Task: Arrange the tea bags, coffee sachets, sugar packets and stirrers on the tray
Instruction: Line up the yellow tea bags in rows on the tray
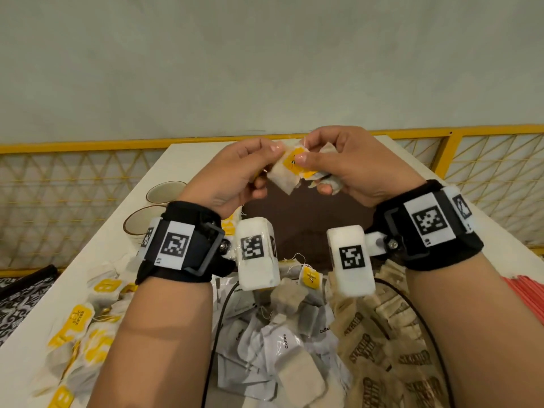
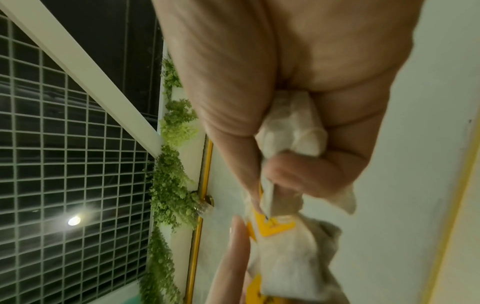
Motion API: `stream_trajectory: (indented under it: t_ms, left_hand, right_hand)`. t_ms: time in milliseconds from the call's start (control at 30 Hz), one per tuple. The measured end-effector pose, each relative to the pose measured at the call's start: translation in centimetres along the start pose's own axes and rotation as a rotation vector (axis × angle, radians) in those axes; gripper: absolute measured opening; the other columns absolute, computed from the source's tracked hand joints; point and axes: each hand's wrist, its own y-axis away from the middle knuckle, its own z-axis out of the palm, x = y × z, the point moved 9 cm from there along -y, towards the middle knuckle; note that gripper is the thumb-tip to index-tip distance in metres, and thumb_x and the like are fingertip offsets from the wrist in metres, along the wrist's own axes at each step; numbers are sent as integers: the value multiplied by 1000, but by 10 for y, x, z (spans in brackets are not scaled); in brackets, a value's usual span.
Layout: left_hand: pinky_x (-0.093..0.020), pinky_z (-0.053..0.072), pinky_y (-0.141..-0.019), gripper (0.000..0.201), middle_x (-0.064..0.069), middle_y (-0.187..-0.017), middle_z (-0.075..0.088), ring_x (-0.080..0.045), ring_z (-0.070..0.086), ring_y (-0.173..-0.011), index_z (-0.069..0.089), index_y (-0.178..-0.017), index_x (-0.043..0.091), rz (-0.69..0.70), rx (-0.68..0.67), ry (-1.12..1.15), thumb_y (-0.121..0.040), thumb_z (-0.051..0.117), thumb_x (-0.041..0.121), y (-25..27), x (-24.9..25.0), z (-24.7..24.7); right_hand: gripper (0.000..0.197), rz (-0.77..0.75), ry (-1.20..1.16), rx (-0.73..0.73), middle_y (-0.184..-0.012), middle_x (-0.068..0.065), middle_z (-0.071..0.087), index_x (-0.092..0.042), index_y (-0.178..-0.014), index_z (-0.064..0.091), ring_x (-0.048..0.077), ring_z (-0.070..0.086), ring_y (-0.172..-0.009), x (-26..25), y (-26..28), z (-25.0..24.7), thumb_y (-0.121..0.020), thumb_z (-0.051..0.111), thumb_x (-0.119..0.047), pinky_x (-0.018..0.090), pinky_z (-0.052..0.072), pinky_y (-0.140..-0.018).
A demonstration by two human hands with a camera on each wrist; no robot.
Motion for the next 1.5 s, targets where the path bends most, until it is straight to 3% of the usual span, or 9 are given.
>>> stream_trajectory:
  t_ms: [200,433,633,733,933,1200,1300,1400,1500]
  left_hand:
    - [-22,33,-46,31,-7,-74,50,-12,41,-52,57,-101,10,-121,-5,112,-91,29,0,-2,-11,-1]
    - [-29,59,-76,32,-11,-96,65,-20,67,-85,58,-108,11,-5,-18,23,-88,52,-13,-4,-7,0]
    - [-26,59,-69,16,-8,-88,69,-18,66,-76,59,-97,12,40,45,33,-90,56,-2,-4,1,-4]
    - [-24,57,-63,14,-9,-83,71,-20,70,-74,57,-99,11,22,85,150,-93,52,0,-5,-1,-7]
    - [-27,59,-68,15,-16,-87,72,-21,72,-75,55,-100,7,-38,3,326,-90,52,-4,-5,-4,5]
    - [-21,50,-50,20,-4,-69,65,-16,56,-58,55,-96,18,9,64,141,-93,51,-1,-5,-3,13]
    - [-26,54,-69,25,-2,-95,66,-13,62,-76,60,-100,20,16,-20,44,-93,49,-1,-5,-4,17]
    - [-27,40,-105,41,9,-132,57,0,51,-122,65,-109,24,159,-123,-202,-92,45,-8,0,9,18]
    - [-27,43,-104,36,1,-125,64,-10,56,-120,61,-118,16,195,-315,-319,-89,55,-4,8,10,33]
  right_hand:
    - [9,-45,72,67,-72,2,64,-8,-94,67,11,47,-42,-9,10,-32,-85,67,-4,18,40,-38]
    - [13,-51,213,13,-72,1,62,-8,-97,70,15,47,-45,-11,24,-42,-85,68,-10,20,39,-41]
    - [9,-31,295,-13,-66,-1,61,-6,-88,68,14,48,-44,-5,22,-37,-86,68,-14,21,39,-40]
    - [6,-74,394,-66,-83,10,68,-13,-90,70,13,50,-44,-11,26,-29,-85,69,-17,22,41,-43]
    - [7,-220,456,-69,-121,-15,60,-13,-90,72,11,51,-43,-27,30,-15,-84,69,-11,24,45,-41]
    - [7,-131,230,-14,-73,2,67,-11,-92,69,13,46,-41,-7,20,-6,-86,67,-15,19,37,-39]
    - [4,-127,296,21,-66,-6,66,-12,-88,69,11,47,-40,-6,19,-12,-87,67,-15,19,37,-39]
    - [5,-79,453,-80,-63,-14,65,-14,-90,70,7,47,-38,-4,23,-11,-87,67,-17,18,40,-40]
    - [5,-19,463,-218,-61,-4,64,-19,-88,71,9,46,-38,2,29,0,-86,68,-16,18,39,-39]
